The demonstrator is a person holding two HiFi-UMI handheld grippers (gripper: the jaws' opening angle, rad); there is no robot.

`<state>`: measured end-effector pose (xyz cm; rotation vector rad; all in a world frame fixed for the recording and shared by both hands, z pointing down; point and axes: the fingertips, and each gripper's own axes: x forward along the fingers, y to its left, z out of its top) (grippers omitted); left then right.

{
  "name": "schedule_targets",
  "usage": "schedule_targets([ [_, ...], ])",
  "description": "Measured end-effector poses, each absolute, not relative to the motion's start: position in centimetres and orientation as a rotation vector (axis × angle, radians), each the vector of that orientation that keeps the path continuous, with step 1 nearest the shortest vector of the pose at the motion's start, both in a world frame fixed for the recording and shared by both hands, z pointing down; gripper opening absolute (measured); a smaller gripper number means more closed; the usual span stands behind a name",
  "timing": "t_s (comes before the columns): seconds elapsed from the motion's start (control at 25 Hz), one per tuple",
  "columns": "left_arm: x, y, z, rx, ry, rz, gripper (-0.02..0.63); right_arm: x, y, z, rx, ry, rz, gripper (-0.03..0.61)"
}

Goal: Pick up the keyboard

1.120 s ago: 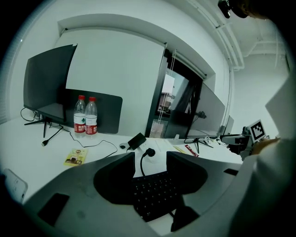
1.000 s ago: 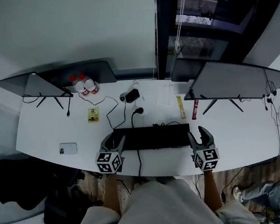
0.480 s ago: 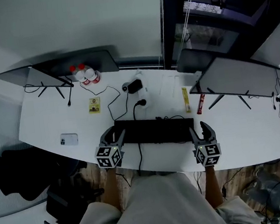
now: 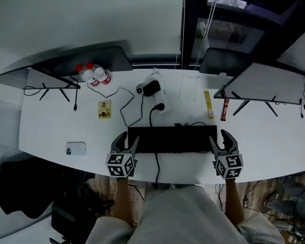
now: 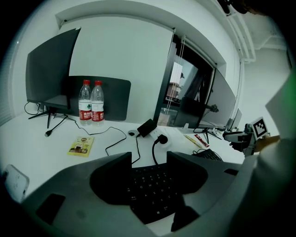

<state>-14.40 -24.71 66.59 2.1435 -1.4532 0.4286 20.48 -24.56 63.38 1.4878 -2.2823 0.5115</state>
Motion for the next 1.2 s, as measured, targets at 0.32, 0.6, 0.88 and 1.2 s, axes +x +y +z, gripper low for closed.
schedule_targets([
  [0.32,-15.1,-25.7,69.2,2.12,-1.389,0.442,0.241,19.1,-24.2,63.7,1.517,-2.229,0.514,0.221],
  [0.6,-15.8,-26.3,71.7,2.065,-1.335,0.434,0.255,18.4,-24.0,63.9,1.513,-2.215,0.506,0.225],
  [0.88,-15.8,-26.3,74.0,2.034,-1.265,0.468,0.296,18.9,-23.7,64.0,1.514,-2.179,0.518,0.227],
  [1.2,-14.9,-26.2,75.4,2.004,-1.213,0.473,0.313,19.2,-23.8,64.2,1.522,-2.171,0.518,0.227],
])
